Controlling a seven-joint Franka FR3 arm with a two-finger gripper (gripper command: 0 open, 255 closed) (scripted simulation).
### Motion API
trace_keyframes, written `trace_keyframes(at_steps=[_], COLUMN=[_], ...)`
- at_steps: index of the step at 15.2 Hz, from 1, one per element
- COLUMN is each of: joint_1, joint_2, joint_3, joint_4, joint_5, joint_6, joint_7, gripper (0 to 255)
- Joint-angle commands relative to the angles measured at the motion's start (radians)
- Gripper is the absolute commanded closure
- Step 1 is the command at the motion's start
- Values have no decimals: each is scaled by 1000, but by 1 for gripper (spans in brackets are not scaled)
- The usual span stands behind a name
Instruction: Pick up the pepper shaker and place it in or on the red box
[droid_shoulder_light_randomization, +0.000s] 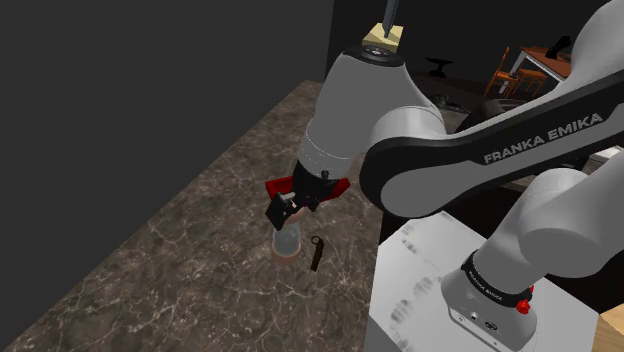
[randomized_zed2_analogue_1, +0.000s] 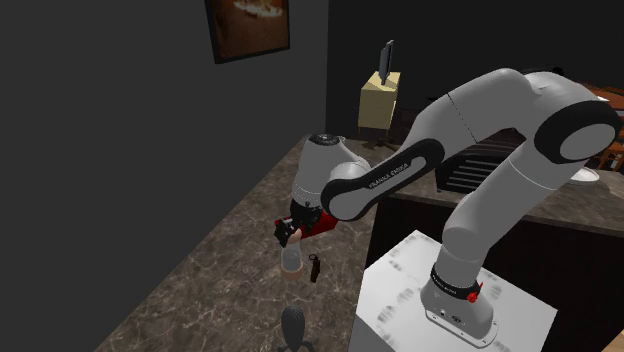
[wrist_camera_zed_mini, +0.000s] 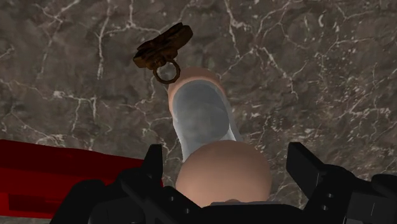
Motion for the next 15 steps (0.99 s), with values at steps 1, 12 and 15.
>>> trace_keyframes(at_steps=[1,12,15], joint_1=[-1,-1,2], joint_2=[2,2,-8], joint_3=[1,1,-5], joint_4=[0,0,7], joint_5=[-1,-1,2], joint_6=[2,2,-14], joint_7=[1,1,-3], gripper=[0,255,255])
